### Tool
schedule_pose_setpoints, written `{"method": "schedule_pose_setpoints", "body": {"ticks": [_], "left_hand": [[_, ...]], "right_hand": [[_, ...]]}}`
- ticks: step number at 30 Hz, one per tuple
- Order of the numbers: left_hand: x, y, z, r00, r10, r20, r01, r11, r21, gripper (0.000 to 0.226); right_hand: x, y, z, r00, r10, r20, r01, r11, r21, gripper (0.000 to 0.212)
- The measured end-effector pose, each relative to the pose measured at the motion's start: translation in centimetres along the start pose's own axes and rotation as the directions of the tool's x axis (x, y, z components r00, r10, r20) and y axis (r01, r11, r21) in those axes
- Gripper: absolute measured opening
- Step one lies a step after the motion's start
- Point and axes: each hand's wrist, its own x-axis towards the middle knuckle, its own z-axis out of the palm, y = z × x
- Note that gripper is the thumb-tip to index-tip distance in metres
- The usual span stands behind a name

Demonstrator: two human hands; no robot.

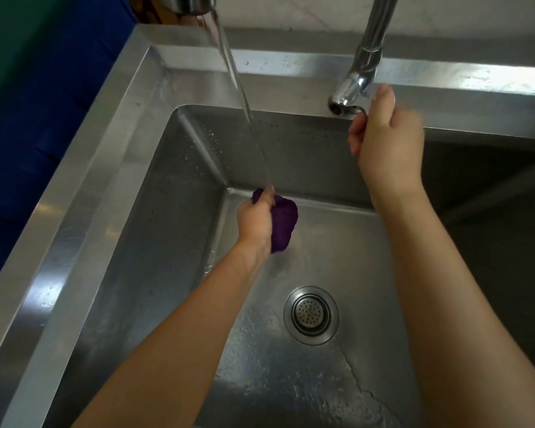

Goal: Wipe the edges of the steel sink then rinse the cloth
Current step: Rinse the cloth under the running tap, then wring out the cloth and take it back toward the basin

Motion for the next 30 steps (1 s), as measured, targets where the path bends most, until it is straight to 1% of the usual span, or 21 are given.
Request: {"method": "schedule_pose_setpoints", "body": {"ticks": [3,7,11,14,16,18,19,20,21,22,23,24,25,27,28,30], "left_hand": [[0.2,0.0,0.0,1.0,-0.004,-0.006,0.003,1.0,-0.019,0.027],[0.2,-0.1,-0.1,1.0,0.019,-0.017,-0.019,1.0,0.012,0.025],[0.2,-0.3,-0.1,1.0,-0.002,-0.001,0.002,1.0,-0.004,0.026],[0.4,-0.5,0.1,1.0,0.007,0.003,-0.007,1.0,0.007,0.027],[0.2,-0.4,0.2,1.0,0.0,0.018,0.001,1.0,-0.024,0.026],[0.0,-0.3,0.4,0.999,-0.041,0.009,0.041,0.996,-0.078,0.031],[-0.2,-0.3,0.4,0.998,-0.07,0.01,0.07,0.992,-0.102,0.035],[-0.5,-0.2,0.5,0.994,-0.103,0.029,0.106,0.985,-0.133,0.04],[-0.8,0.1,0.6,0.989,-0.136,0.062,0.145,0.976,-0.164,0.042],[-1.1,0.4,0.7,0.981,-0.166,0.106,0.183,0.965,-0.187,0.043],[-1.3,0.6,0.8,0.971,-0.19,0.147,0.216,0.957,-0.191,0.044],[-1.5,0.7,0.7,0.961,-0.214,0.174,0.245,0.953,-0.18,0.046],[-1.8,0.8,0.6,0.953,-0.238,0.187,0.269,0.95,-0.161,0.047],[-2.5,0.9,0.3,0.933,-0.276,0.23,0.31,0.942,-0.128,0.046],[-2.8,0.9,0.2,0.922,-0.283,0.263,0.32,0.941,-0.111,0.045],[-3.1,0.8,0.2,0.935,-0.226,0.274,0.264,0.958,-0.111,0.043]], "right_hand": [[-0.1,0.7,0.0,1.0,0.022,0.017,-0.024,0.993,0.117,0.053],[-0.1,1.5,-0.2,0.997,0.027,0.077,-0.043,0.975,0.216,0.05],[0.0,2.1,-0.2,0.992,0.03,0.122,-0.065,0.953,0.295,0.05],[0.0,2.4,-0.2,0.987,0.004,0.16,-0.06,0.935,0.349,0.05],[-0.1,2.7,0.0,0.989,-0.032,0.146,-0.027,0.922,0.387,0.053],[-0.6,3.2,0.7,0.995,0.008,0.095,-0.046,0.913,0.406,0.056],[-1.2,3.9,1.2,0.998,0.008,0.064,-0.032,0.925,0.379,0.056],[-2.3,4.8,1.8,0.998,-0.029,0.062,0.011,0.961,0.277,0.053],[-3.6,5.9,2.3,0.987,-0.11,0.114,0.1,0.991,0.089,0.05],[-5.1,7.2,2.7,0.953,-0.185,0.24,0.215,0.971,-0.106,0.048],[-6.4,8.3,3.1,0.904,-0.207,0.374,0.31,0.921,-0.238,0.051],[-7.4,9.1,3.4,0.863,-0.185,0.471,0.352,0.888,-0.296,0.055],[-8.0,9.6,3.6,0.842,-0.171,0.511,0.364,0.879,-0.307,0.059],[-7.8,9.7,3.8,0.843,-0.222,0.49,0.404,0.862,-0.305,0.062],[-7.5,9.4,3.7,0.838,-0.269,0.475,0.447,0.837,-0.315,0.06],[-6.8,8.9,3.7,0.796,-0.386,0.465,0.557,0.768,-0.316,0.052]]}}
